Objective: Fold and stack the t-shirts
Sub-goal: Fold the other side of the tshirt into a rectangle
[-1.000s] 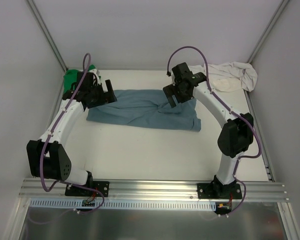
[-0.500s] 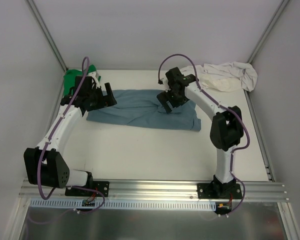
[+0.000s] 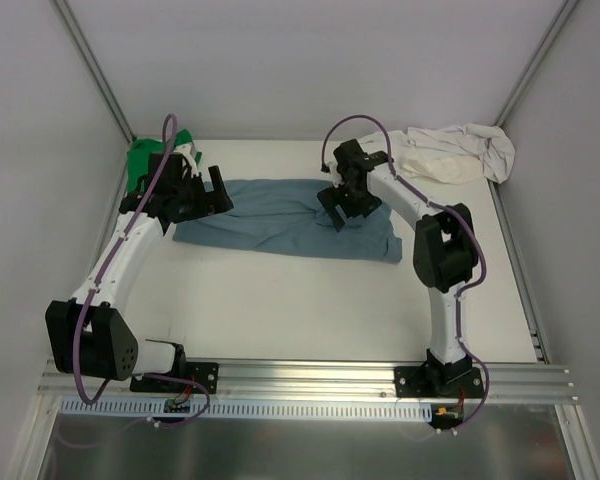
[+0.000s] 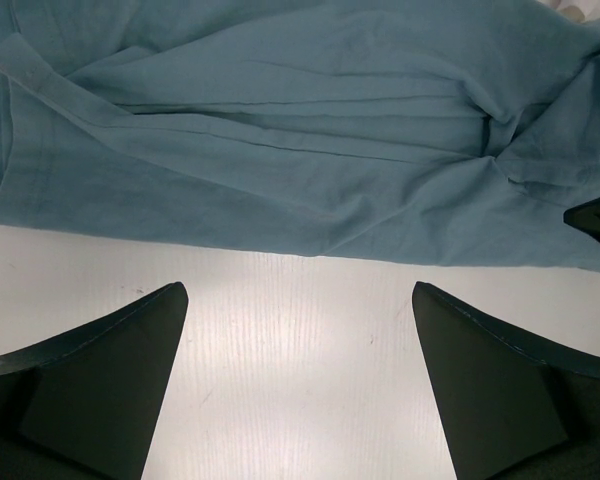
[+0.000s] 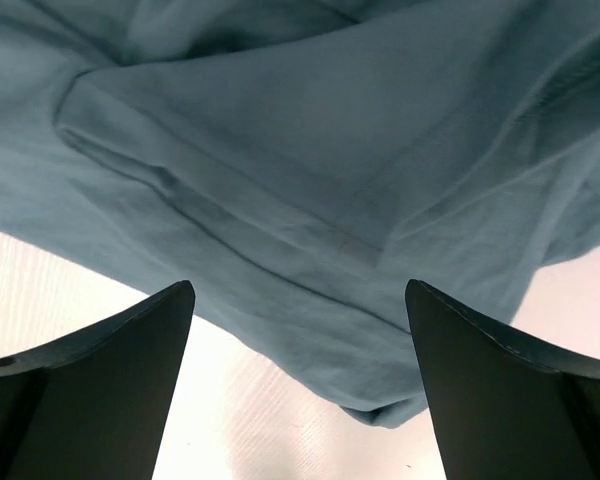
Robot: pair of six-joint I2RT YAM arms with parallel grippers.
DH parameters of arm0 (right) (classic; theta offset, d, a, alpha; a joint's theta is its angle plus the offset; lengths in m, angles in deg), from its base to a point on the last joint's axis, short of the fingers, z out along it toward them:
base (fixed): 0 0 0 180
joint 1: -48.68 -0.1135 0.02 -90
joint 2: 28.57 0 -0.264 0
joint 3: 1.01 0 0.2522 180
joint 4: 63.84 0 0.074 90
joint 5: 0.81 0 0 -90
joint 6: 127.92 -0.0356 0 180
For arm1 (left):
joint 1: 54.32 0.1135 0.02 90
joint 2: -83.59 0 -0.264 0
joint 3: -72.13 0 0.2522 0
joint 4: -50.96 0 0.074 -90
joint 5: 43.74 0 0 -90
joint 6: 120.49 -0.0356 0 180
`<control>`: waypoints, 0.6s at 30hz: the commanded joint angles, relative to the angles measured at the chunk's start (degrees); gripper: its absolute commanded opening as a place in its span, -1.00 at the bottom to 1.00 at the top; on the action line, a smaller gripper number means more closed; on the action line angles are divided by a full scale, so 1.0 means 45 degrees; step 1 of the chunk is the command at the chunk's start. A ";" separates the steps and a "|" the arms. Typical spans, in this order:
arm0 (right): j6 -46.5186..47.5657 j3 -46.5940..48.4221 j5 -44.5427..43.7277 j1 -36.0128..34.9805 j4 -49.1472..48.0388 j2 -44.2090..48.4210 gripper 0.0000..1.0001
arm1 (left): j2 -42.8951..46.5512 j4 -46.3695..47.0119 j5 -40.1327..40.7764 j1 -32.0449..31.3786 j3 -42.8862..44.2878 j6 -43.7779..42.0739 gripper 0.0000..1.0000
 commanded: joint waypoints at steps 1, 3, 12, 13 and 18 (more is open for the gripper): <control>-0.0318 0.0597 -0.0194 0.0443 -0.0155 -0.0037 0.84 | 0.0474 0.0092 -0.0188 -0.0123 -0.0071 -0.0244 0.98; -0.0376 0.0734 -0.0097 0.0541 -0.0174 -0.0154 0.83 | 0.0435 0.0034 -0.0188 -0.0123 -0.0032 -0.0244 0.97; -0.0728 0.1008 0.0646 0.0580 -0.0311 -0.0701 0.72 | 0.0357 -0.0258 -0.0032 -0.0123 0.0261 -0.0361 0.97; -0.0786 0.1085 0.0723 0.0580 -0.0292 -0.0779 0.71 | 0.0376 -0.0259 0.0006 -0.0123 0.0261 -0.0362 0.97; -0.0884 0.1067 0.0997 0.0697 -0.0350 -0.0896 0.48 | 0.0376 -0.0337 0.0124 -0.0142 0.0320 -0.0362 0.97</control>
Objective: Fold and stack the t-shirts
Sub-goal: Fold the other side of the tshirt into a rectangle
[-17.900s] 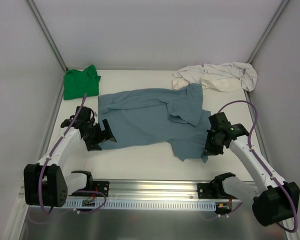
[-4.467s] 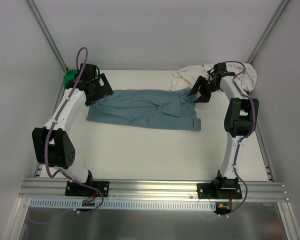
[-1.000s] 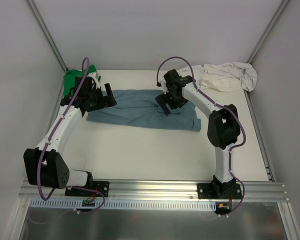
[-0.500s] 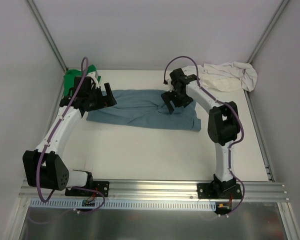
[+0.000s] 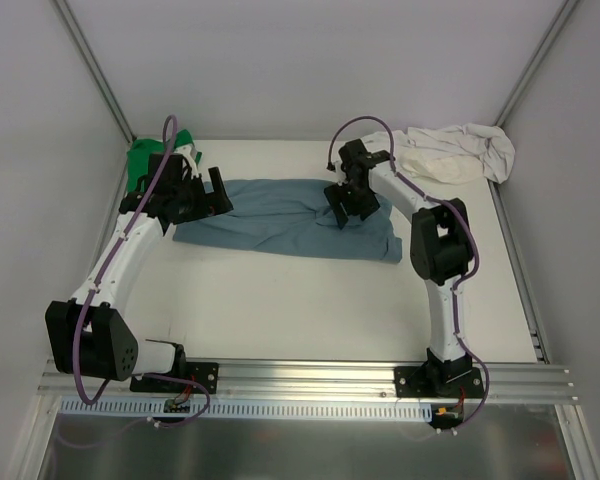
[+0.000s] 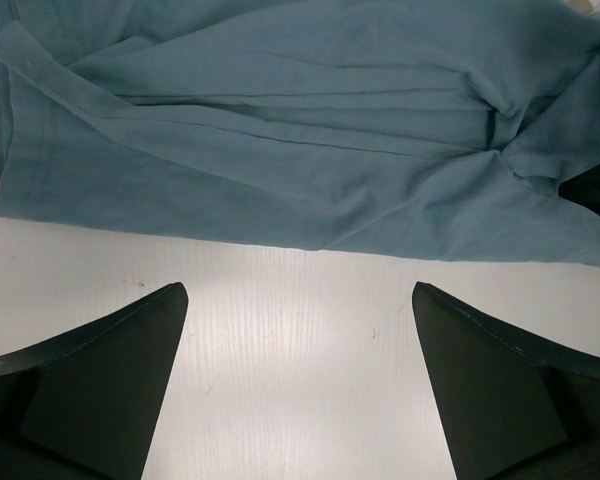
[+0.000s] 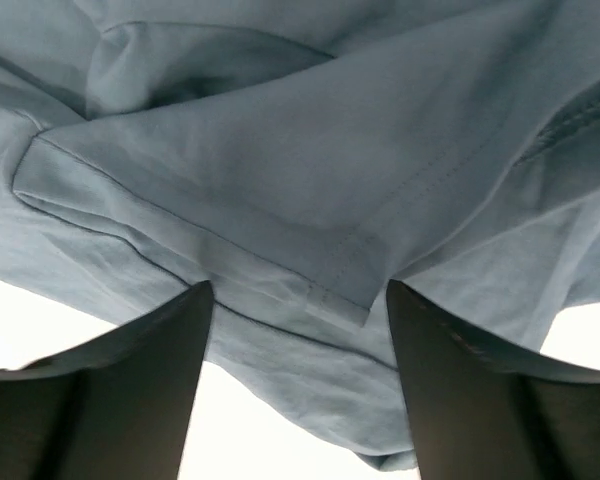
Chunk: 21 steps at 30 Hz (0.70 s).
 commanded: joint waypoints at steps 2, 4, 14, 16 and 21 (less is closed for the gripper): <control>-0.0302 0.0542 0.0657 0.0129 -0.0107 -0.0027 0.26 | 0.0328 -0.0138 0.0110 -0.0142 0.0320 -0.0332 0.97; -0.0341 0.0561 0.0833 0.0207 -0.0107 -0.0066 0.05 | 0.0328 -0.0138 0.0148 -0.0123 0.0339 -0.0332 0.97; -0.0458 0.0814 0.0718 0.0422 0.0010 0.0070 -0.99 | 0.0289 -0.0158 0.0207 -0.0123 0.0261 -0.0313 0.98; -0.0458 0.1146 0.0640 0.0423 0.0126 0.0090 -0.99 | 0.0250 -0.0138 0.0168 -0.0123 0.0261 -0.0313 0.97; -0.0633 0.2084 0.0873 0.0423 0.0245 -0.0008 -0.99 | 0.0133 -0.0119 0.0129 -0.0142 0.0281 -0.0274 0.97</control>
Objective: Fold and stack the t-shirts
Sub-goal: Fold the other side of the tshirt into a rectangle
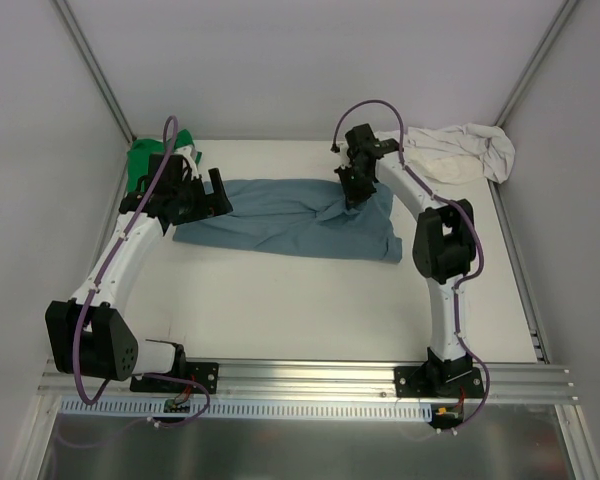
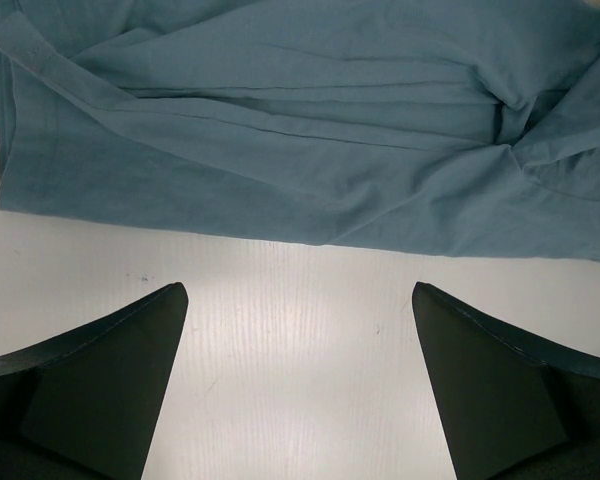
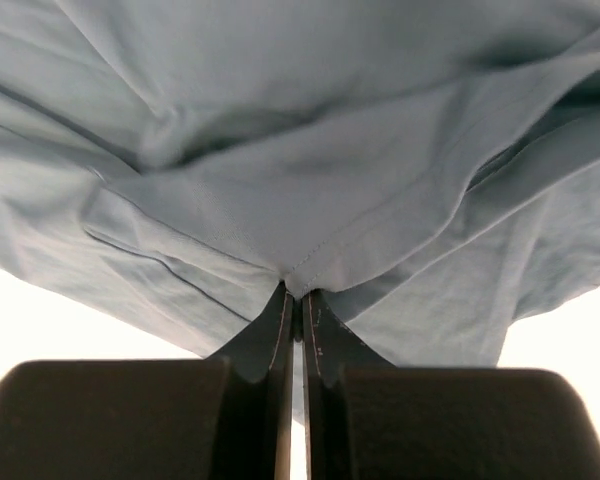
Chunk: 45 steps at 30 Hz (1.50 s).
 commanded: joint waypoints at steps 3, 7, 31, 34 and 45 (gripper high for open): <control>-0.0338 0.1173 0.0364 0.0053 0.0001 -0.0134 -0.99 | 0.0113 0.0066 0.0100 -0.0123 0.0281 -0.0177 0.97; -0.0493 0.1505 0.0774 0.0034 -0.0213 -0.0505 -0.56 | 0.0132 -0.0012 0.0042 -0.0142 0.0281 -0.0138 0.97; -0.1374 0.4807 0.1813 0.0190 -0.1914 -0.1876 0.99 | 0.0230 -0.1047 0.0412 -0.0357 0.0418 -0.0099 0.97; -0.1237 0.4106 0.1207 0.0404 -0.1505 -0.0998 0.99 | 0.0250 -0.0970 0.0413 -0.0435 0.0340 0.0018 0.97; -0.0924 -0.1227 0.0208 0.0815 -0.1698 0.2501 0.97 | -0.0141 -0.0560 0.0276 -0.0513 0.0593 -0.0118 0.97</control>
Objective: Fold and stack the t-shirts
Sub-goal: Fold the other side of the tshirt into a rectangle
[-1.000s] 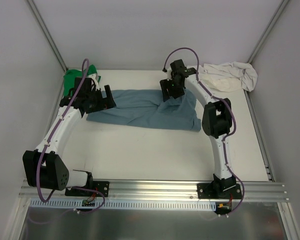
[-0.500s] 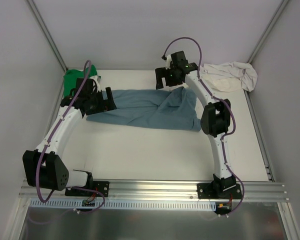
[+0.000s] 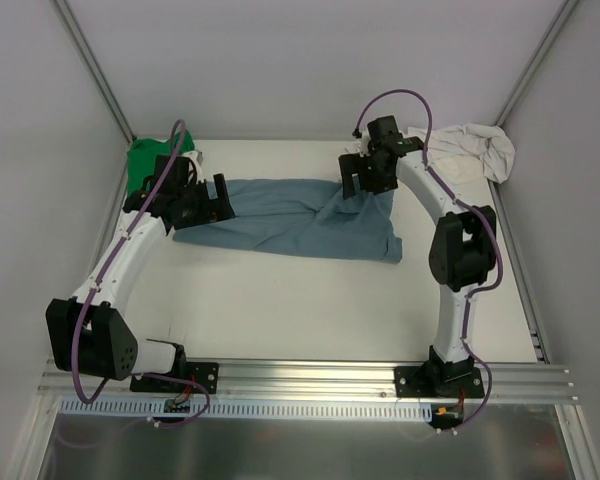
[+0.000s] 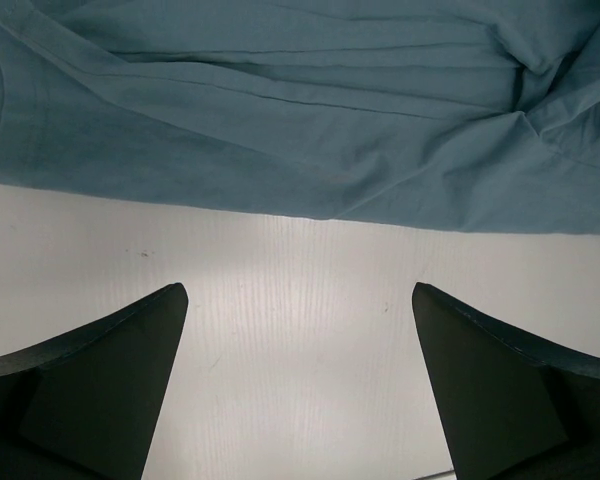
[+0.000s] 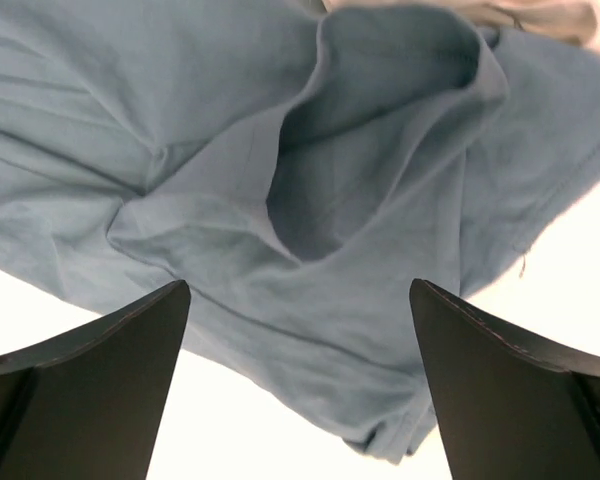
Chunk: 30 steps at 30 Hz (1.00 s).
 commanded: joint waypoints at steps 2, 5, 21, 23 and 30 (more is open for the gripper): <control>0.0145 -0.0398 -0.0083 -0.0078 -0.0285 0.1093 0.89 | -0.0102 0.0340 -0.0137 -0.0144 0.0550 -0.0021 0.97; -0.0012 -0.0048 0.0172 -0.0214 -0.0285 0.0840 0.83 | -0.0103 0.0262 -0.0099 -0.0144 0.0531 -0.0040 0.97; -0.0676 0.0305 0.1207 -0.0762 -0.0753 -0.0840 0.27 | 0.0191 0.0008 0.0214 -0.0144 0.0413 -0.0158 0.98; -0.0676 0.0325 0.1265 -0.0743 -0.0754 -0.0919 0.22 | 0.0191 0.0008 0.0272 -0.0144 0.0491 -0.0197 0.97; -0.0676 0.0676 0.1169 -0.0723 -0.0618 -0.0997 0.14 | 0.0112 -0.0031 0.0253 -0.0144 0.0570 -0.0216 0.97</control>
